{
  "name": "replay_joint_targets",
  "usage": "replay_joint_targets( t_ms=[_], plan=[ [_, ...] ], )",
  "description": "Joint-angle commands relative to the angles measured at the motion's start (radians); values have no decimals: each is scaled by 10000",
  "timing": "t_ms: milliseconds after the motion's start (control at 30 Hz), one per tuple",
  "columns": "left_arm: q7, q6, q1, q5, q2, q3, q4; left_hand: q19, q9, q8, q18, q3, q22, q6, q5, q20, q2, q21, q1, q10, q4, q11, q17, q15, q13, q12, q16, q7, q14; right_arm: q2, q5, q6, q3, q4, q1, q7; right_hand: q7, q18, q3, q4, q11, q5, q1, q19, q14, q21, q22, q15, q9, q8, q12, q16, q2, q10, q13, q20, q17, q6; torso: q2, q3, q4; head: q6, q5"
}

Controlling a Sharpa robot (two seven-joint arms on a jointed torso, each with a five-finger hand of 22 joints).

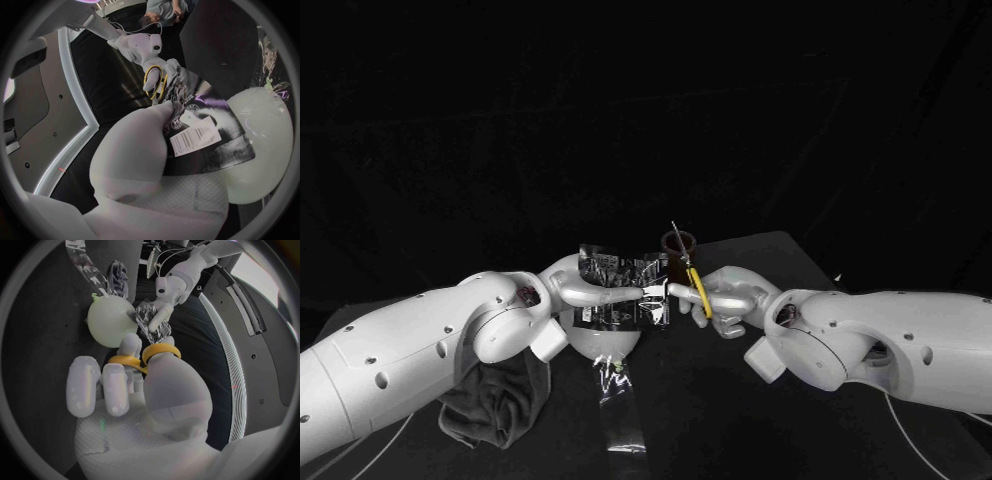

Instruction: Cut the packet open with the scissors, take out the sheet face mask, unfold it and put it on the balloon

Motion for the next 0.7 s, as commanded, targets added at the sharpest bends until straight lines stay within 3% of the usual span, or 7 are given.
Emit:
replay_joint_targets(
  t_ms=[33,67,200,433,700],
  plan=[
    [13,-107,-2,229,-19,3,29,65,1045,37,130,187,-4,50,34,-28,105,57,-38,151,-241,-111,15,-45,12,13,57,8,-2,-105,87,-415,8,-66,40,-34,-582,-200,-250,-83,-904,-1,1051,170,871,221,2003,-397,393,366,6014,148,825,1520,1427,-86,613,570,-3,-1,-1,12,-24],
    [21,-134,-2,297,-31,3,32,65,1045,37,130,187,-4,50,34,-28,105,57,-38,151,-241,-111,15,-45,12,13,57,8,-2,-143,125,-450,8,-92,51,-10,-642,-215,-333,-58,-925,17,1110,191,884,251,2010,-470,705,539,6242,170,845,1466,1660,-131,666,445,-4,-1,3,15,-28],
    [64,-209,-2,571,-70,3,50,64,1047,37,129,188,-4,49,34,-28,107,57,-39,150,-243,-111,18,-45,12,13,58,8,-3,-248,278,-476,6,-201,74,106,-569,-166,-324,36,-894,-12,992,73,792,81,1948,-426,887,517,5851,-10,823,1285,1454,-164,320,205,-2,-6,10,47,-47],
    [286,-261,-3,1517,-167,3,103,44,1076,34,122,214,-10,25,35,-25,131,50,-76,130,-259,-101,66,-37,18,-3,62,16,-41,-355,414,-314,0,-407,85,346,-328,-39,-323,40,-676,-13,873,-332,581,-503,1747,-255,884,96,4123,-400,680,681,378,-48,-316,-334,6,-7,14,71,-56],
    [885,-63,-4,3486,-411,3,218,16,1110,31,113,229,-19,-3,35,-9,154,36,-135,114,-259,-89,120,-24,28,-16,67,27,-84,-405,414,-145,-19,-640,58,480,-214,4,-328,41,-567,-13,862,-480,493,-711,1677,-159,849,-130,3006,-554,621,320,-321,40,-537,-487,4,-14,10,116,-30]
  ],
)
